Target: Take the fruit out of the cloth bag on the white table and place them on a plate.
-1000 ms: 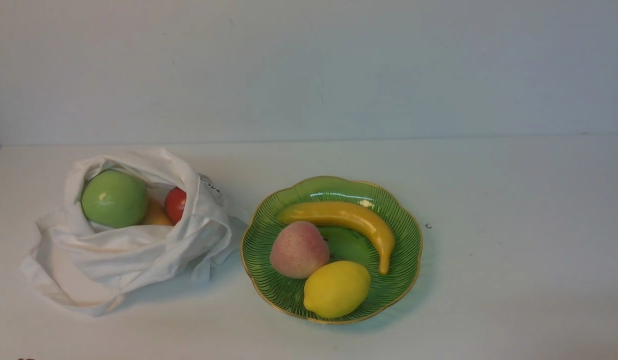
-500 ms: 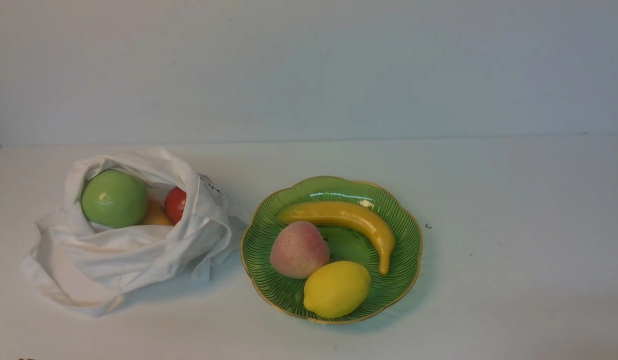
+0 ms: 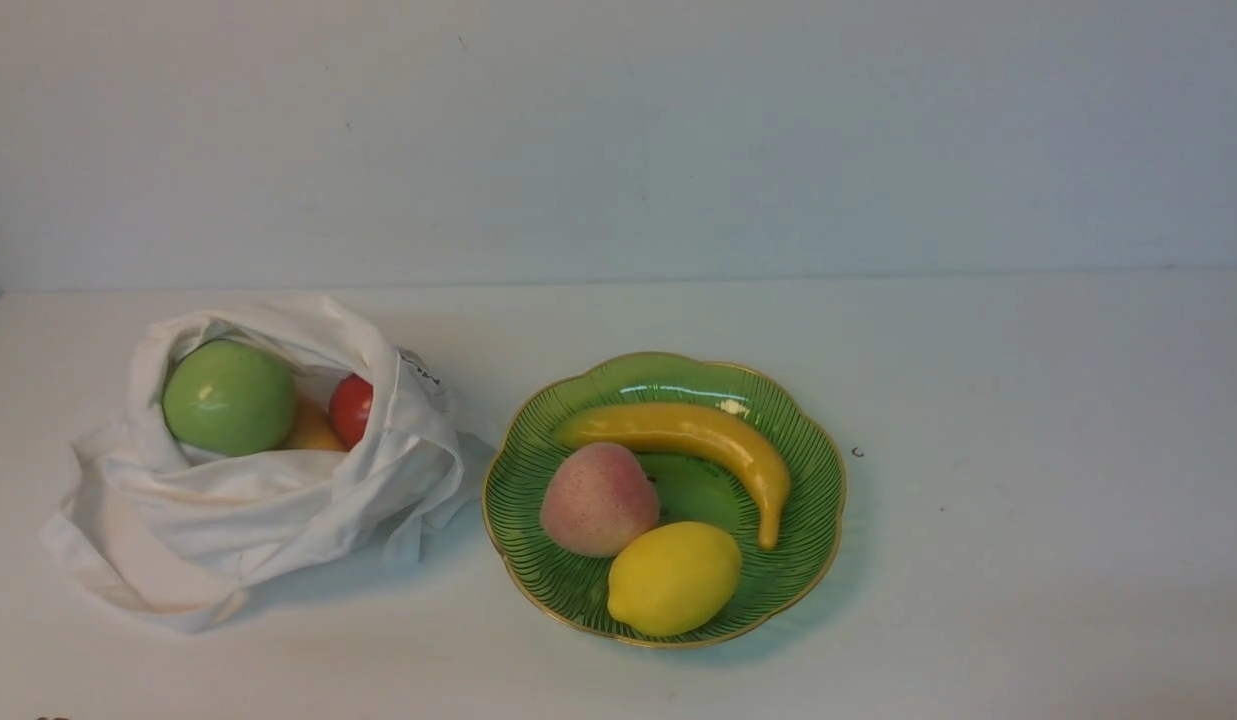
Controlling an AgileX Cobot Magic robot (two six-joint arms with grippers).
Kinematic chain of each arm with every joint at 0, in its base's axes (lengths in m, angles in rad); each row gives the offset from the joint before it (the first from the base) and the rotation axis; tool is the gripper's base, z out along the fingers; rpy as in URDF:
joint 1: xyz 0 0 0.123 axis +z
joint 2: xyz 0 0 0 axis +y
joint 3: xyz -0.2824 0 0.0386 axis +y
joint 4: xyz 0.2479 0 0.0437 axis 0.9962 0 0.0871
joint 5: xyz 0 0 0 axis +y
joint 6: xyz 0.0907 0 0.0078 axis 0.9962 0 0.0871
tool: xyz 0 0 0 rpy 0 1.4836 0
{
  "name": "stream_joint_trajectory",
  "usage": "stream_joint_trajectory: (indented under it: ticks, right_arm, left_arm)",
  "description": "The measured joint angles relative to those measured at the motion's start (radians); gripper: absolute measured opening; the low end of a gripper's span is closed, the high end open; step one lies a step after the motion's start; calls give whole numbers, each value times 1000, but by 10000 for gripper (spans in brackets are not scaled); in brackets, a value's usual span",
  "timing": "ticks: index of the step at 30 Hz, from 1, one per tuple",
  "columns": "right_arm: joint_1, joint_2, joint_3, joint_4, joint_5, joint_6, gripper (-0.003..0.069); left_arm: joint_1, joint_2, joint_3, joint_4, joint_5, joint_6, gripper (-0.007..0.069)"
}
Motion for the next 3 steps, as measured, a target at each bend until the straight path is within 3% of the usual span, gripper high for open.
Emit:
stream_joint_trajectory:
  ticks: [3]
  right_arm:
    - [0, 0, 0, 0, 0, 0, -13]
  left_arm:
    - [0, 0, 0, 0, 0, 0, -8]
